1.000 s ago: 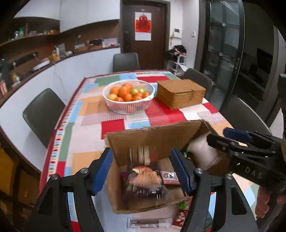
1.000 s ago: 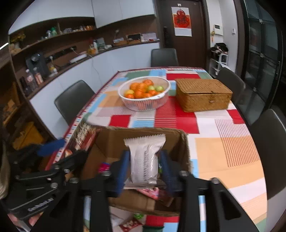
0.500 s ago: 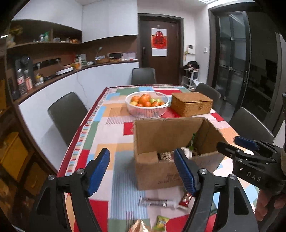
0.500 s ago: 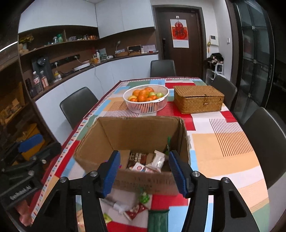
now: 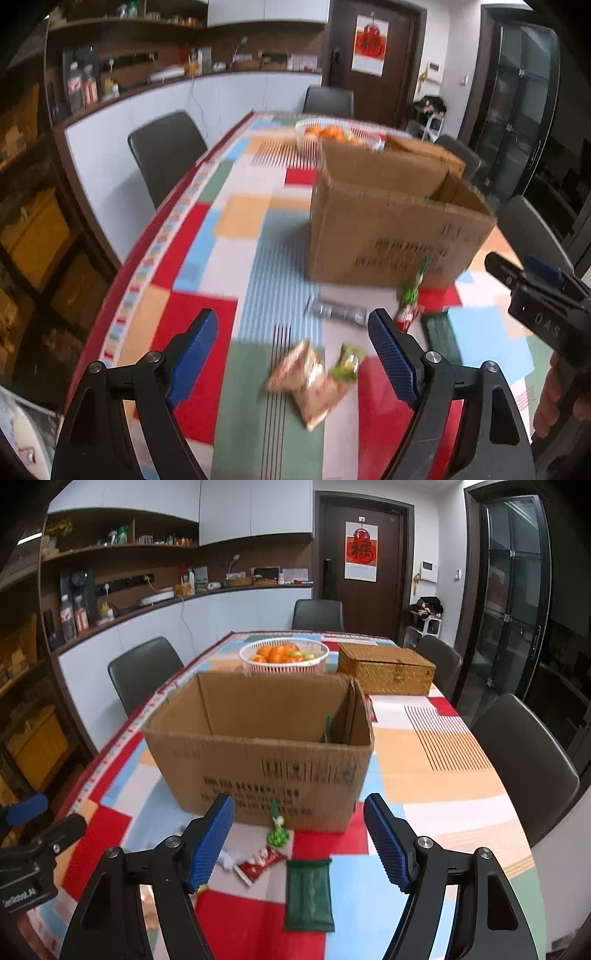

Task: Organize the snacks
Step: 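Grasp the biscuit bag with the left tool while the right tool grasps the green bar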

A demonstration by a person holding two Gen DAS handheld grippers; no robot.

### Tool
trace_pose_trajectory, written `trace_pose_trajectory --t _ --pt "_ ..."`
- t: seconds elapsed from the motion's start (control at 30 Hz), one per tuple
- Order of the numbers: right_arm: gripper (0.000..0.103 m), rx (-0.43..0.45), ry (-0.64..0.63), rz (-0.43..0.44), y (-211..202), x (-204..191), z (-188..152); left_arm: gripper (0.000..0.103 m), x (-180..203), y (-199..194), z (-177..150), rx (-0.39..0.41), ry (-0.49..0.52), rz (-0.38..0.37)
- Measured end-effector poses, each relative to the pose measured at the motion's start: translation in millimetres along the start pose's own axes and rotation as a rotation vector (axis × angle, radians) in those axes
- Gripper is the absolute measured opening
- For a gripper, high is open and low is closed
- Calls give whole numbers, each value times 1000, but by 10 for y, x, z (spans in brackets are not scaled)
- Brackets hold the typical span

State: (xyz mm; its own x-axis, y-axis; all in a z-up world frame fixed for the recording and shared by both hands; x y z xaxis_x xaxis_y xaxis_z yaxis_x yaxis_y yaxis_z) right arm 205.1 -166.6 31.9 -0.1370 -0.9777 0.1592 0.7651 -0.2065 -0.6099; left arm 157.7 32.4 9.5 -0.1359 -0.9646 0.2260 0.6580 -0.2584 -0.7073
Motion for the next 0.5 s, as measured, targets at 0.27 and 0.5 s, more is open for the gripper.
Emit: trace_pose_trajectory --t 0.27,0.5 --pt "73 -115 -35 -9 192 0 -385 84 -5 248 -372 -135 -28 -27" --pt "73 -240 -24 24 415 8 -697 81 -52 549 -527 -197 -73 -36"
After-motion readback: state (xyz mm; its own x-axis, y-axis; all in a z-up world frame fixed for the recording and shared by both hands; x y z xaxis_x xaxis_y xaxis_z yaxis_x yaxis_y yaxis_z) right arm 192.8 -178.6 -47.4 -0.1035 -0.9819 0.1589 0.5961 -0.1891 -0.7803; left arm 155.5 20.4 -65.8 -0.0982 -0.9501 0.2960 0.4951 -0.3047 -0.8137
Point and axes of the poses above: each gripper's, at about its wrist camera, not at the fingertips, and y roughly the way its jaws point, x to its right, z to its top, the point moved 1 cm from there along y, roughly the way its jaws point, and after that the axes turned 13 degrees about -z, right-handed, at the moved point
